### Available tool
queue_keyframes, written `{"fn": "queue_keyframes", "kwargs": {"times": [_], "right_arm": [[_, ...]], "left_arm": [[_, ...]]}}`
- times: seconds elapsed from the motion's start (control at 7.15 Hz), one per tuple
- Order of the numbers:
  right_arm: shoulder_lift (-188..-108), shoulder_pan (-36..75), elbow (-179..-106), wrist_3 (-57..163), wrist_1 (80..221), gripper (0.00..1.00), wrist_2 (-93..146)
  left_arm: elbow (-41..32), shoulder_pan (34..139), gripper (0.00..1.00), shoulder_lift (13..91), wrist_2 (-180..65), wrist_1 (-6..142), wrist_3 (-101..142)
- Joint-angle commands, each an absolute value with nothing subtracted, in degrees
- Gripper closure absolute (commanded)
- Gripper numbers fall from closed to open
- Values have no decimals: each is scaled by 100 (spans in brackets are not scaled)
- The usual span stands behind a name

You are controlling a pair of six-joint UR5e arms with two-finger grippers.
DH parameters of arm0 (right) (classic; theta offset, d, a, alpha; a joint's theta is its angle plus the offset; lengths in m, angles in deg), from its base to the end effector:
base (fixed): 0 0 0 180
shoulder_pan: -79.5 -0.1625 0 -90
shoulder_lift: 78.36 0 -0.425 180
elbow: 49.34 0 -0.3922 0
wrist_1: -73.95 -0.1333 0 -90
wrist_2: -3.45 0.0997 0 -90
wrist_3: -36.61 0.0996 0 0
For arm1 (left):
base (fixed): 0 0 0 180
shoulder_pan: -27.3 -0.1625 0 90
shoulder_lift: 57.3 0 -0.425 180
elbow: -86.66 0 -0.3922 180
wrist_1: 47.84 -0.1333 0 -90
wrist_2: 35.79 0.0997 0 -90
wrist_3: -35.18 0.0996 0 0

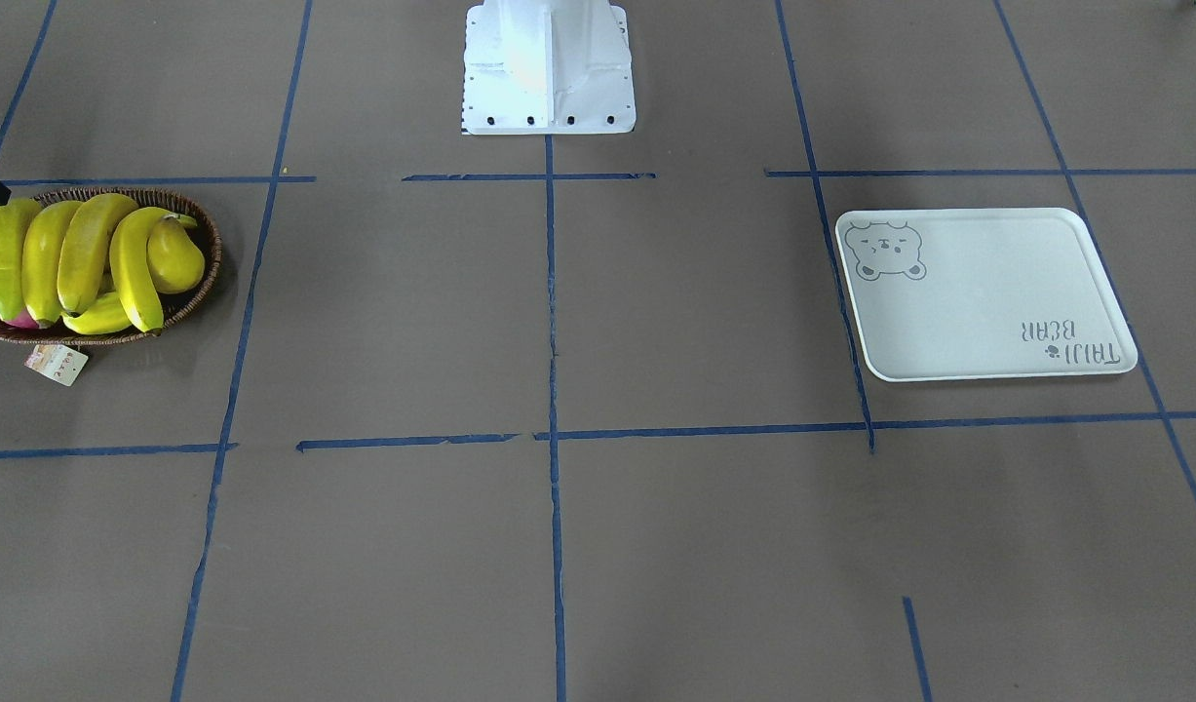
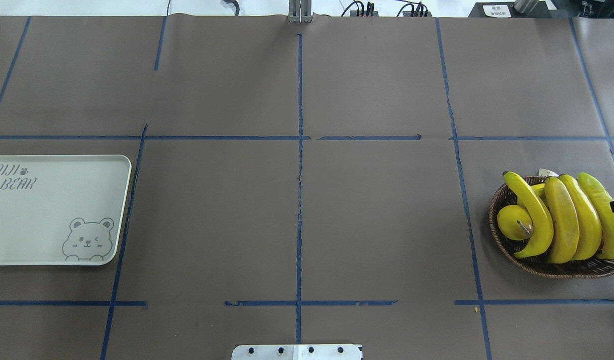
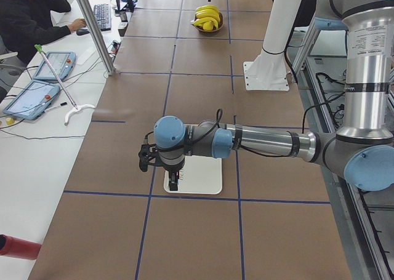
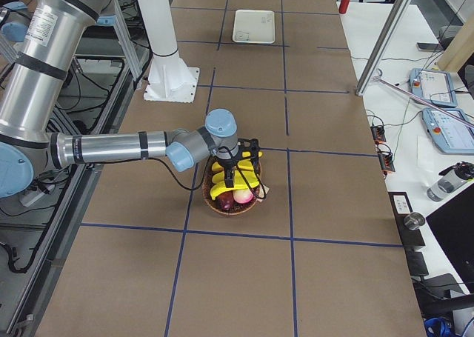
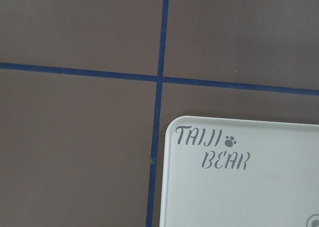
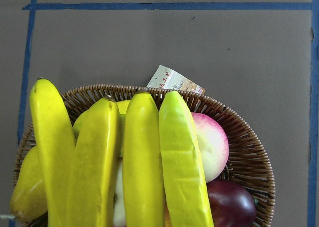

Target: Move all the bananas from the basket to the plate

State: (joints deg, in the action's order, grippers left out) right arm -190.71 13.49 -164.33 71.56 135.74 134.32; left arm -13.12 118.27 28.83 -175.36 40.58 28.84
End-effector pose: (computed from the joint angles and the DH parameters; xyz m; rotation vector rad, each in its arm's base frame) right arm -0.0818 -0.3515 0.5510 0.1061 -0.8577 -0.0127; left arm -0.0654 -0.4647 0.6030 0.0302 0.8674 -0.0868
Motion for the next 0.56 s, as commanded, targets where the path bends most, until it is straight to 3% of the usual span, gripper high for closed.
{"fn": "queue_keyframes", "kwargs": {"times": [0.0,0.42], "right_arm": [[-19139,1455,-16256,7230,13320,1,13143],[-19112,1920,-16184,7168,13319,1,12844]], "left_arm": [[-1310,11827,0,2883,-17536,4057,2886],[-1319,11827,0,2883,-17544,4066,2894]]}}
